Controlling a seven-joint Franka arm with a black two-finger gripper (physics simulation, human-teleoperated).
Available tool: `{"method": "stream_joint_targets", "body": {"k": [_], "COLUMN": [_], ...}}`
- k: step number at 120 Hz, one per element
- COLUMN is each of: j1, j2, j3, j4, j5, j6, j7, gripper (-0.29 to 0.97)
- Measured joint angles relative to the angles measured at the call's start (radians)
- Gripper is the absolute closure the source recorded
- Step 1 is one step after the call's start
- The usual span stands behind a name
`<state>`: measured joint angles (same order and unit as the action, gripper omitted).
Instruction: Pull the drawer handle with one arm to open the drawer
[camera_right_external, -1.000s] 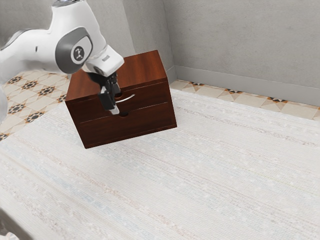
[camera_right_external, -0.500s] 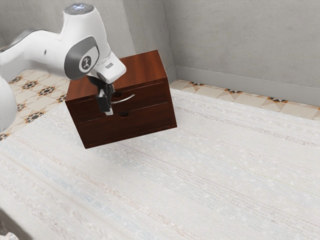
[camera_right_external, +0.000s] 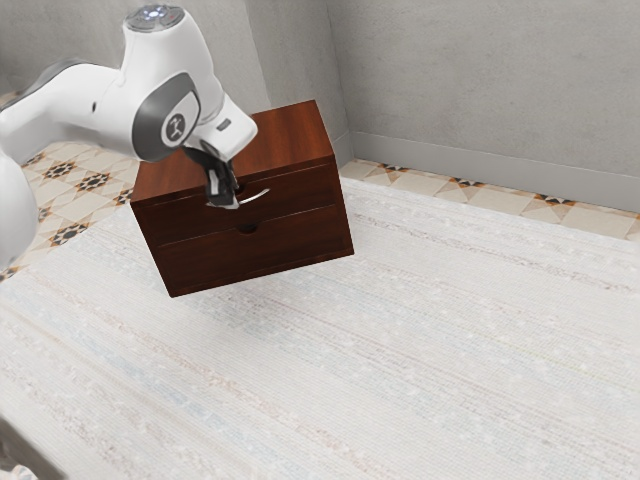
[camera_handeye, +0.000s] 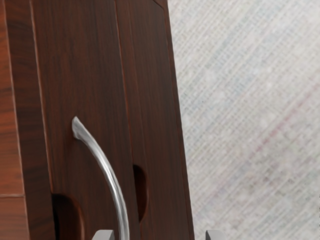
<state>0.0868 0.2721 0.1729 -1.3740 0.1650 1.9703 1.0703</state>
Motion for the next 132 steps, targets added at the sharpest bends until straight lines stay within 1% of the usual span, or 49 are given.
{"method": "stream_joint_targets", "body": {"k": [8,15,35,50,60,81,101,108,116,123,132], "j1": [0.005,0.006,-0.001,-0.002,-0.002,0.007,-0.003,-0.002,-0.011,-0.030,-0.057], "j2": [0.015,0.024,0.045,0.053,0.058,0.112,0.118,0.117,0.104,0.073,0.028], "j3": [0.012,0.028,0.037,0.056,0.062,0.063,0.064,0.065,0.067,0.070,0.072], "j4": [0.006,0.007,0.008,0.013,0.040,0.098,0.077,0.067,0.046,0.007,-0.049], "j5": [-0.020,-0.055,-0.131,-0.158,-0.163,-0.168,-0.167,-0.166,-0.162,-0.142,-0.108], "j6": [0.003,0.006,0.009,0.013,0.014,0.017,0.020,0.021,0.022,0.022,0.022], "j7": [-0.014,-0.026,-0.056,-0.073,-0.079,-0.085,-0.092,-0.094,-0.097,-0.099,-0.101], "gripper": [0.55,0.57,0.61,0.61,0.57,0.52,0.60,0.65,0.63,0.63,0.70]}}
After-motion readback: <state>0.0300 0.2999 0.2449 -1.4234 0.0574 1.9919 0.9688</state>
